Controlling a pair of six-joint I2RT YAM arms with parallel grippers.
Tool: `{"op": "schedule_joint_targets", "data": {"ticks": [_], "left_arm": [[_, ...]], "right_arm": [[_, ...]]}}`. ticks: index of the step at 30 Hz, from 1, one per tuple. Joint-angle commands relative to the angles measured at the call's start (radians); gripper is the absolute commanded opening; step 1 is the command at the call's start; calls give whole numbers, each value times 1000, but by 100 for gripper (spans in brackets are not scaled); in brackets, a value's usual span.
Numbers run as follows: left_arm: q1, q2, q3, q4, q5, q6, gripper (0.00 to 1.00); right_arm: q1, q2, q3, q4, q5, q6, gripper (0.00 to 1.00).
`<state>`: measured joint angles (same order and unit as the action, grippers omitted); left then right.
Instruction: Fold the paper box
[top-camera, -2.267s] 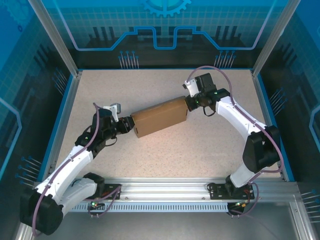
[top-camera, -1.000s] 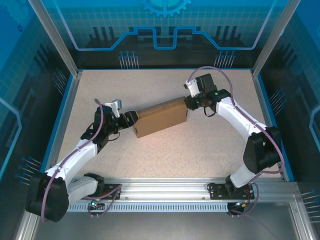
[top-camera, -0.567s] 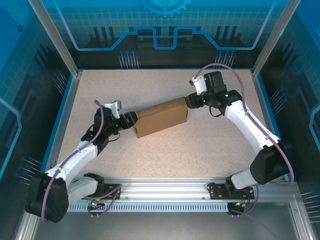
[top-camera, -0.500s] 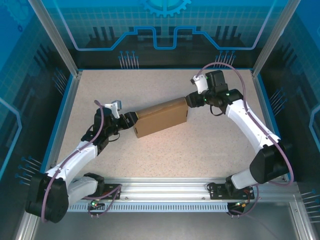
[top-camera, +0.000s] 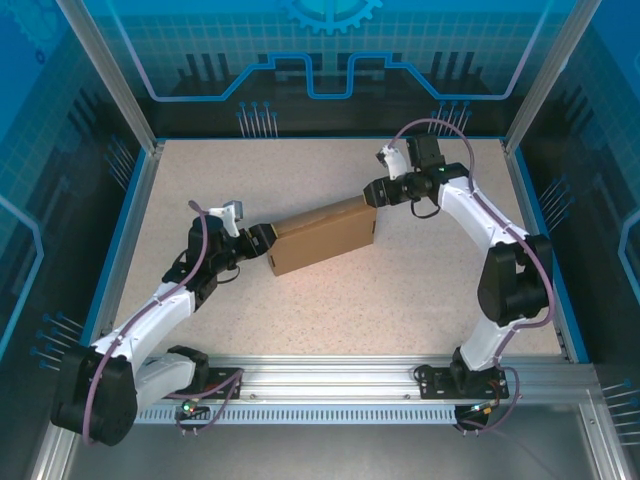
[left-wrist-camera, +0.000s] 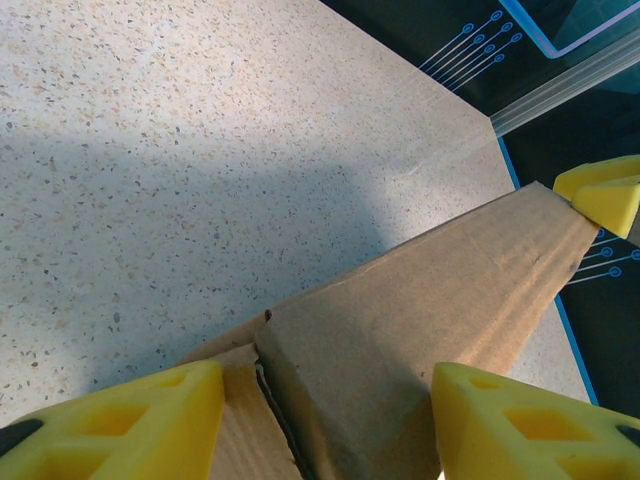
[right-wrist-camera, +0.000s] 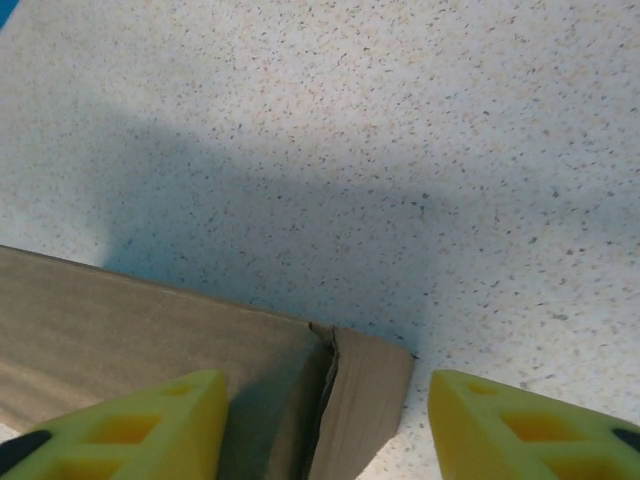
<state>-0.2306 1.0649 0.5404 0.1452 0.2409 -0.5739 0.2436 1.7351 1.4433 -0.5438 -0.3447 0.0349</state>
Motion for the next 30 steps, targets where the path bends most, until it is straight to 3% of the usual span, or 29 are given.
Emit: {"op": "schedule_joint_targets", "data": {"ticks": [1, 8, 16, 27, 30], "left_arm": [[5, -9, -21, -77, 28, 22, 60], [7, -67, 7, -108, -7, 26, 68], [13, -30, 11, -88, -4, -13, 68], [34, -2, -72, -15, 72, -103, 43], [33, -10, -118, 3, 87, -123, 41]], "right_arm": [[-14, -15, -73, 30, -39, 21, 50], [-19, -27, -180, 91, -30, 34, 44], [-19, -34, -190, 104, -30, 35, 44], [-20, -38, -210, 116, -15, 35, 43], [-21, -34, -215, 122, -13, 37, 42]]}}
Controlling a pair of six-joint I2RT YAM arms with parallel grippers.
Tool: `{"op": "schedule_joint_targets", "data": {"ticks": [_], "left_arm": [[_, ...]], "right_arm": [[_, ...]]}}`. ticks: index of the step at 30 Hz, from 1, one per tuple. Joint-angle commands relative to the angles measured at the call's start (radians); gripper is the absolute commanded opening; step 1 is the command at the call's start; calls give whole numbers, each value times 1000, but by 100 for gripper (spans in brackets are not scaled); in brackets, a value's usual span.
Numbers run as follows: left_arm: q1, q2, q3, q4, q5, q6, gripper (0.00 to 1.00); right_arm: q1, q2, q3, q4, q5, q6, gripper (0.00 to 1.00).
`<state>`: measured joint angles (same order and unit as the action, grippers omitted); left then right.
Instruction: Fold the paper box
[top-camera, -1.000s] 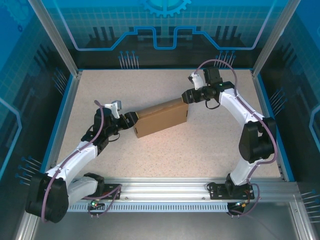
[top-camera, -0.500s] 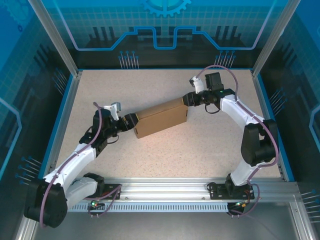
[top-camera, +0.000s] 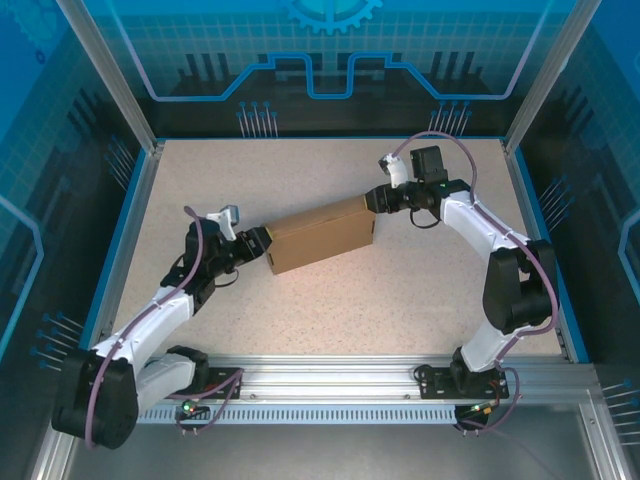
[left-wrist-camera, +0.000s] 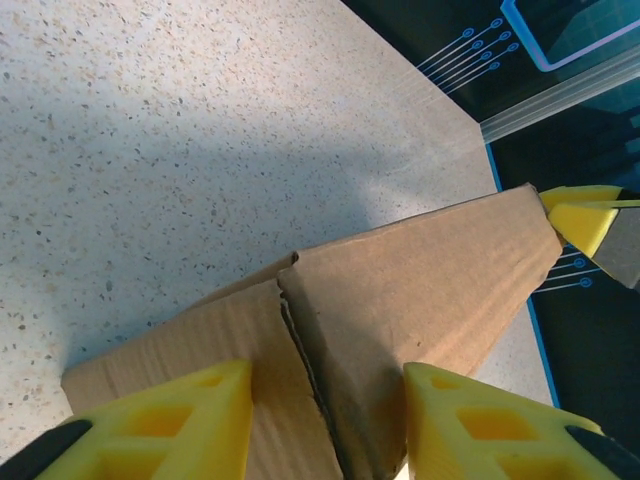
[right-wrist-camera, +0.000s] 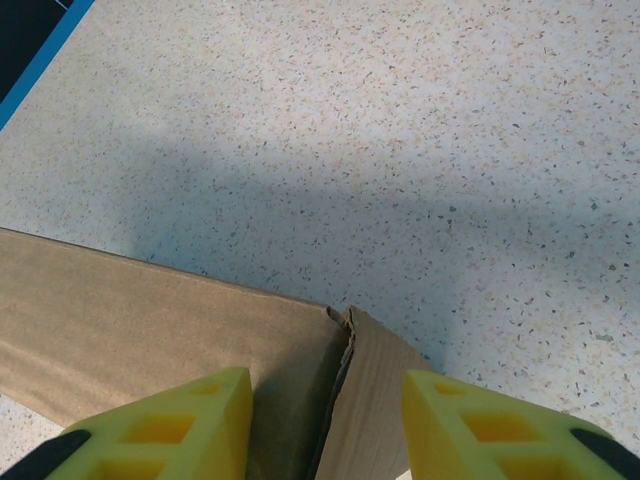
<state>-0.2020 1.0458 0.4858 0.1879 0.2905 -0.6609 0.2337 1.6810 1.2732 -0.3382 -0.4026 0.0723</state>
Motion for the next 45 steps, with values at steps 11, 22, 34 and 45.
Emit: {"op": "schedule_joint_targets", "data": {"ticks": [11, 22, 34, 45], "left_arm": [[36, -78, 25, -54, 22, -43, 68], [58, 32, -19, 51, 84, -91, 52], [58, -11, -161, 43, 67, -76, 33], [57, -42, -5, -70, 36, -19, 58]], "right_arm": [[-9, 18, -47, -85, 47, -3, 41], [-10, 17, -52, -82, 49, -3, 40], [-11, 11, -120, -24, 43, 35, 37], [-9, -10, -36, -10, -31, 83, 47]]}}
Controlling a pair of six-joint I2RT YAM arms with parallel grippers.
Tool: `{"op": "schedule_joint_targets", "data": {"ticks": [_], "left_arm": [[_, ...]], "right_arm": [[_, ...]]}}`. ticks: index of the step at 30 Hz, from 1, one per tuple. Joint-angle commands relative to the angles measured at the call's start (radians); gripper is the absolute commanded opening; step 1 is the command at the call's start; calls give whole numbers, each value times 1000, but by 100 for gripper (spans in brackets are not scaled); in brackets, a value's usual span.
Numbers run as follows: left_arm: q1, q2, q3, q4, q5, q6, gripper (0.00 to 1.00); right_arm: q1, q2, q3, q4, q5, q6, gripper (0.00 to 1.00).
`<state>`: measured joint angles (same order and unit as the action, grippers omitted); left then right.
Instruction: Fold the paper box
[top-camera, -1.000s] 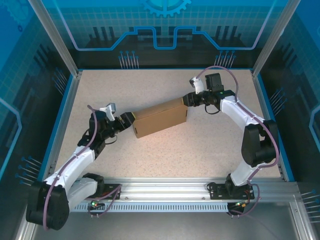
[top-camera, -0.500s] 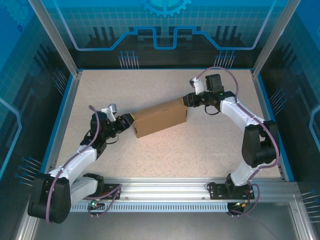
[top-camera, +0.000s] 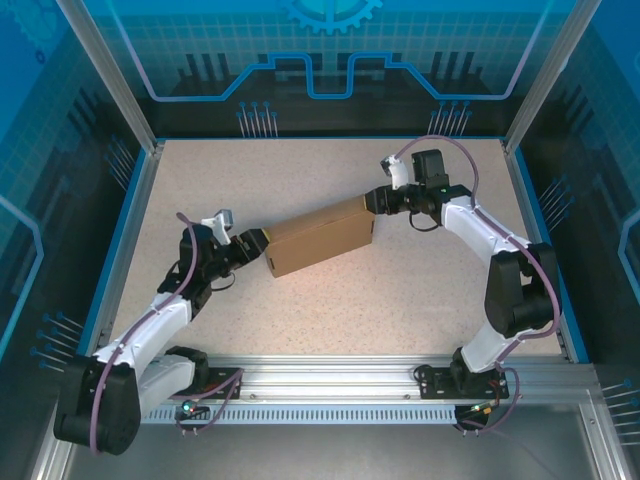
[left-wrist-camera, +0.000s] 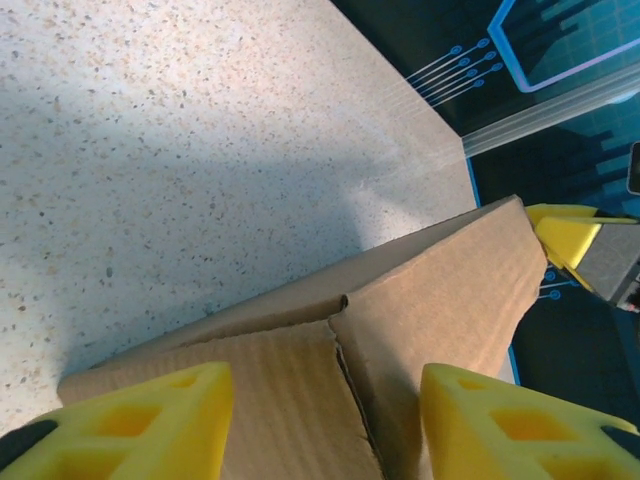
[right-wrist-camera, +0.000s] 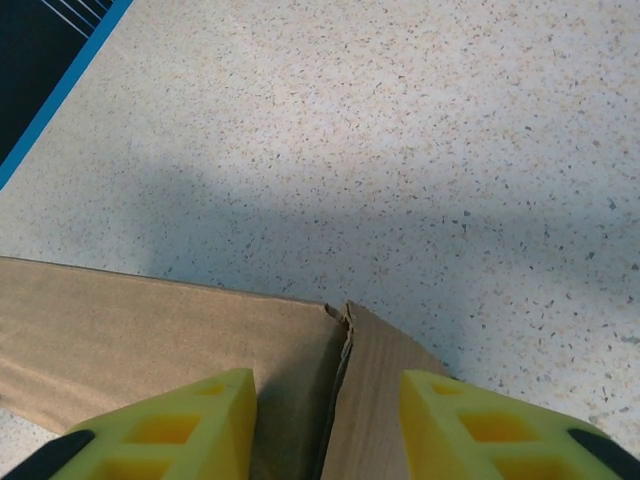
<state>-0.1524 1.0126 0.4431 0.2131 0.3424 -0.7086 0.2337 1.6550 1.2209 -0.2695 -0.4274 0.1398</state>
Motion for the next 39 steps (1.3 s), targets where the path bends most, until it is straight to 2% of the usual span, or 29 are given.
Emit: {"op": "schedule_joint_targets", "data": {"ticks": [1, 6, 14, 24, 31, 39], "left_arm": [[7, -16, 43, -101, -18, 29, 61], [7, -56, 53, -121, -24, 28, 67], [-3, -81, 55, -133, -5, 2, 67], [-45, -59, 47, -110, -1, -16, 56], [-58, -16, 62, -42, 22, -56, 45], [-59, 103, 132, 49, 6, -56, 40]], "right_arm": [[-10, 15, 18, -77, -8, 16, 49], [-9, 14, 37, -69, -48, 33, 56], [2, -7, 45, -60, -81, 44, 58], [16, -8, 8, -49, -93, 46, 58], [33, -18, -11, -18, -133, 68, 50], [32, -6, 37, 35, -175, 114, 44]]}}
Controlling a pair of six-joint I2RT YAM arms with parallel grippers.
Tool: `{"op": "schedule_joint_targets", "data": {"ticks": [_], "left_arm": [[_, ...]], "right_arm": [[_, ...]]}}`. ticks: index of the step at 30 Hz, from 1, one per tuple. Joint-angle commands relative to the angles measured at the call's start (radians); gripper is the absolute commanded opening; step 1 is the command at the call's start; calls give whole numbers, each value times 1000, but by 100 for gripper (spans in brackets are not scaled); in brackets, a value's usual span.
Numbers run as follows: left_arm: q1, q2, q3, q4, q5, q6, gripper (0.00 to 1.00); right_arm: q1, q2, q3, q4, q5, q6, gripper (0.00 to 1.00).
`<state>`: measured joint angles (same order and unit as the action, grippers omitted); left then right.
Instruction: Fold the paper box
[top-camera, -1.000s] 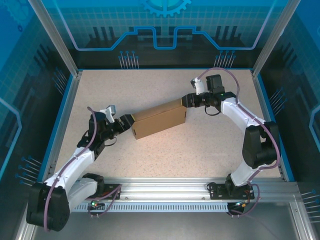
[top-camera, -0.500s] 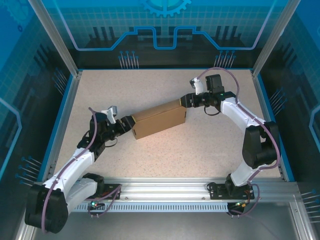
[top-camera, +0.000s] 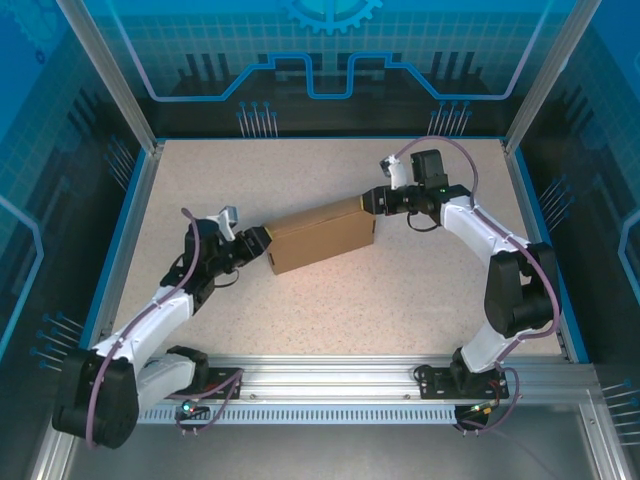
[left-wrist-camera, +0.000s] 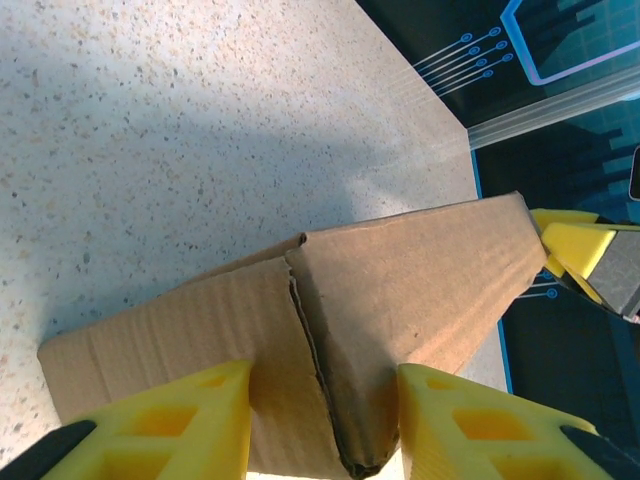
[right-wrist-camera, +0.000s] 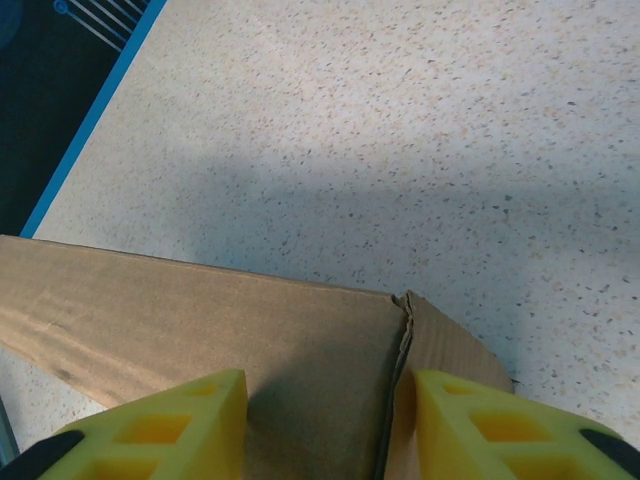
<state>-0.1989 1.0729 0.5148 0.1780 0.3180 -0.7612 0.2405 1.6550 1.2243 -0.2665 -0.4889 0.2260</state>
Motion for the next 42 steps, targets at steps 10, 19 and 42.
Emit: {"op": "schedule_joint_targets", "data": {"ticks": [10, 19, 42], "left_arm": [[-10, 310, 346, 87, 12, 92, 40], [-7, 491, 477, 135, 18, 113, 42], [-110, 387, 130, 303, -13, 107, 54]], "right_arm": [[4, 112, 194, 108, -123, 55, 43], [-3, 180, 220, 176, -118, 9, 43], [33, -30, -268, 401, -16, 75, 53]]}}
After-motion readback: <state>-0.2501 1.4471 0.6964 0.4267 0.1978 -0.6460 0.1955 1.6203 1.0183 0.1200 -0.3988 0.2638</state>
